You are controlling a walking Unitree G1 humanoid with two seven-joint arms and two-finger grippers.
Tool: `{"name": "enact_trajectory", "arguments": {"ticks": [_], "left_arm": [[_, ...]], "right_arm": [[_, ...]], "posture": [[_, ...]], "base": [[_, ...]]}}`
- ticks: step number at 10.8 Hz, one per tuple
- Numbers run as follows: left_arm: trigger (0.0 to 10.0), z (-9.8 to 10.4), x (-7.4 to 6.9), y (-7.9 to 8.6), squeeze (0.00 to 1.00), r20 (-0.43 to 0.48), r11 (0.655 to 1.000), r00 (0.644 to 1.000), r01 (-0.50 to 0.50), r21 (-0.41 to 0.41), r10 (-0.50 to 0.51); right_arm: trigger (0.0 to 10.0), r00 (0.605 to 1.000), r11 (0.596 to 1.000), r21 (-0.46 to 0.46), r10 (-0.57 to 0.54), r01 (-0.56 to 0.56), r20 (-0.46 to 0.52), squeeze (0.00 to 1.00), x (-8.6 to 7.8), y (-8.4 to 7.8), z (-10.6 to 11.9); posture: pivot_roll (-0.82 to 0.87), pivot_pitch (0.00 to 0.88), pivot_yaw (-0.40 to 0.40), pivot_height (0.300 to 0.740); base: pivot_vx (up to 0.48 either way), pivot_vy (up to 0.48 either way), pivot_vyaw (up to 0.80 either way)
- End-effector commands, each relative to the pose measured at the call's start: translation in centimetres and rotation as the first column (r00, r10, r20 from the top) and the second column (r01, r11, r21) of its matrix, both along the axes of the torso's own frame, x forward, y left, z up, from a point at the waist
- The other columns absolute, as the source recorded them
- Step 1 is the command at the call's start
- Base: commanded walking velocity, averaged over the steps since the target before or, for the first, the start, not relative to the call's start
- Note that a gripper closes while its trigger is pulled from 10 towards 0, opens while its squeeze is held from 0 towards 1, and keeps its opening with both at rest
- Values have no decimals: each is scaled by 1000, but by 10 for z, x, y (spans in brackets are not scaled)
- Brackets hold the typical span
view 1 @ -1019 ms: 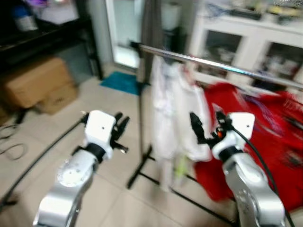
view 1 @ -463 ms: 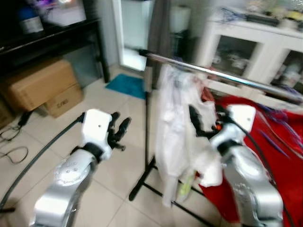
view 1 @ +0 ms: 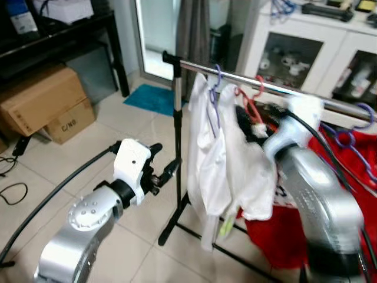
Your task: Hang hanger
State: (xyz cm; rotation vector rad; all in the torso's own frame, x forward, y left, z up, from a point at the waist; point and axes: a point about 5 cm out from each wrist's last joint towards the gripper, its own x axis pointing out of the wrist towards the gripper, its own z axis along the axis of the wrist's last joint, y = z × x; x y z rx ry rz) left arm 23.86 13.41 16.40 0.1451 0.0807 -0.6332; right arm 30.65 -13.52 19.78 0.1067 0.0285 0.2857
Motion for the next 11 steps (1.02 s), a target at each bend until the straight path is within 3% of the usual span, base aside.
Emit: {"name": "enact_trajectory", "arguments": {"ticks": [1,2,3,4,6,8,11], "left_arm": [[10000,1,-1,-1,1000,-9,999,999,31,13,-30],[10000,1,0,0,1000,-8,999,1000,29,38,-29],[10000,-1,-2,2,710,-22,996,998,56,72,-55],[10000,0,-3,3,0,-29,995,997,73,74,-71],[10000,-1,-3,5,0,-39,992,996,80,96,-77],[10000,-1,-4,3,0,-46,990,995,96,99,-92],[10000,-5,-6,1,0,-63,989,992,110,94,-105]], "right_arm": [[10000,997,999,-30,-30,28,-64,1000,7,-1,-9],[10000,995,997,-49,-58,54,-85,984,21,0,-9],[10000,989,993,-89,-92,82,-117,0,46,0,-6],[10000,986,993,-93,-83,70,-147,0,60,2,-4],[10000,983,992,-106,-82,65,-163,0,85,1,11],[10000,985,977,-193,-114,88,-127,0,99,-7,24],[10000,968,980,-175,-134,98,-212,0,104,-28,18]], "posture": [[132,49,3,740],[137,56,4,740],[144,60,3,740],[145,60,3,740],[144,69,-6,740],[144,73,-20,740],[127,69,-20,740]], "base": [[0,0,0],[0,0,0],[0,0,0],[0,0,0],[0,0,0],[0,0,0],[0,0,0]]}}
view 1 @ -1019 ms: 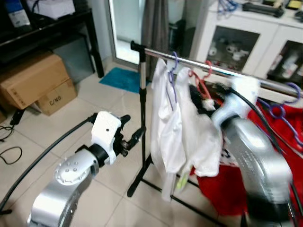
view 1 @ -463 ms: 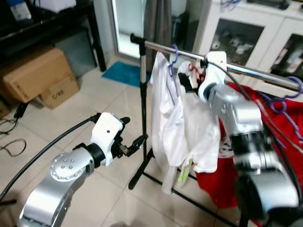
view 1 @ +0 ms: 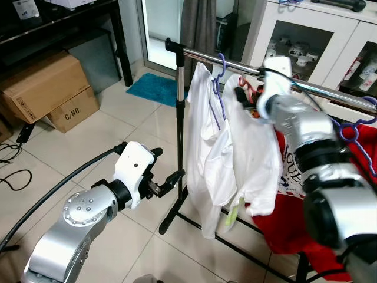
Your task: Hang hanger
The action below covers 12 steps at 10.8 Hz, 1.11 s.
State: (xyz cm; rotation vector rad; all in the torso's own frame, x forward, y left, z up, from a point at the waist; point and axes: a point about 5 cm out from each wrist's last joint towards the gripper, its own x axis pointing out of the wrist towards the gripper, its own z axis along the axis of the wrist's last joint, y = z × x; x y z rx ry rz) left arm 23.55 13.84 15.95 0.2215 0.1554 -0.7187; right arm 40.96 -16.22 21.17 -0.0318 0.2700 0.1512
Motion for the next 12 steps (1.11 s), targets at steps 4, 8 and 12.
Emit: {"name": "enact_trajectory", "arguments": {"ticks": [4,8,12], "left_arm": [[10000,-2,0,-11,0,-20,997,997,80,4,-80],[10000,-3,-1,-13,0,-23,995,995,97,4,-97],[10000,-4,-1,-15,0,-25,993,993,115,16,-115]], "right_arm": [[8863,989,995,80,-49,60,-142,0,0,-20,0],[1412,980,992,126,7,19,-200,0,-2,-21,9],[0,971,993,118,4,25,-241,0,-5,-20,0]], "posture": [[105,61,-4,740],[98,52,-1,740],[99,41,1,740]], "base": [[0,0,0],[0,0,0],[0,0,0]]}}
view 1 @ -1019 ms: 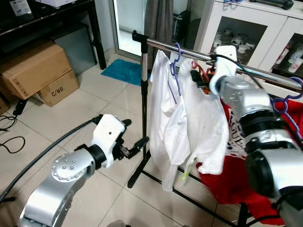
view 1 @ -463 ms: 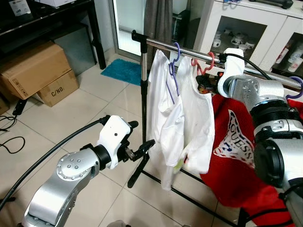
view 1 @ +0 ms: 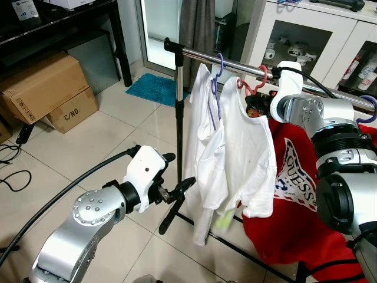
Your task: Hang hanger
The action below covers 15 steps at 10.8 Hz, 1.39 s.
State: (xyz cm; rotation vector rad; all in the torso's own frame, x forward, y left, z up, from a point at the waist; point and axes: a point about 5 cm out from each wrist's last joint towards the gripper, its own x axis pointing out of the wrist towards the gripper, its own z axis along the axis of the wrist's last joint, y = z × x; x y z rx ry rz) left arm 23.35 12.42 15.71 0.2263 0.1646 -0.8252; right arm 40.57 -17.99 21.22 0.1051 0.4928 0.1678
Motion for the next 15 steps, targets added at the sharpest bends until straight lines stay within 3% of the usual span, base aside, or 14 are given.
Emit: {"name": "enact_trajectory", "arguments": {"ticks": [1,7,11,13,15], "left_arm": [[10000,-2,1,-1,0,-4,1000,1000,13,15,-13],[10000,-3,0,-1,0,-3,999,1000,25,37,-25],[10000,-2,1,0,0,4,999,1000,21,44,-22],[10000,-3,2,-1,0,2,999,1000,20,45,-20],[10000,-4,3,-2,0,-1,998,1000,28,50,-28]], "right_arm": [[0,1000,1000,-1,-5,5,-14,0,-1,-1,-1],[0,1000,1000,-19,15,-15,-22,0,-2,1,-1],[0,990,994,-59,101,-95,96,0,-4,5,9],[0,970,976,-110,201,-187,134,0,-18,3,2],[0,968,972,-124,214,-199,132,0,-21,2,1]], "posture": [[100,37,1,740],[99,33,2,740],[95,39,5,740],[86,41,13,740],[83,44,20,740]], "base": [[0,0,0],[0,0,0],[0,0,0],[0,0,0],[0,0,0]]}}
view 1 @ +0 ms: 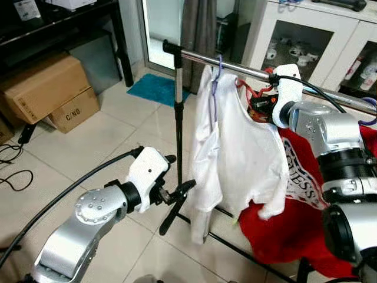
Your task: Hang hanger
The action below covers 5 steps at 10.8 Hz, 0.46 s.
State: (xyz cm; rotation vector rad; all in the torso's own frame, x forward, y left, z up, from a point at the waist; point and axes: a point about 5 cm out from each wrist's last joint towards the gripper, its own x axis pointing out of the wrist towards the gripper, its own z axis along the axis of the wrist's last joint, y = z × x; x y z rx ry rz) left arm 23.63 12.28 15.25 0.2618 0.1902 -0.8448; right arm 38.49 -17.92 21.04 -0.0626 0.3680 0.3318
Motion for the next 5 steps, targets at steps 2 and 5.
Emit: {"name": "enact_trajectory", "arguments": {"ticks": [2,5], "left_arm": [[10000,0,1,-1,0,11,1000,1000,12,15,-12],[10000,0,2,1,0,12,1000,1000,8,25,-8]], "right_arm": [[2235,1000,1000,-19,23,-23,16,0,-2,2,6],[10000,999,999,-8,44,-44,24,533,1,12,13]], "posture": [[85,48,23,740],[88,49,21,740]], "base": [[0,0,0],[0,0,0]]}}
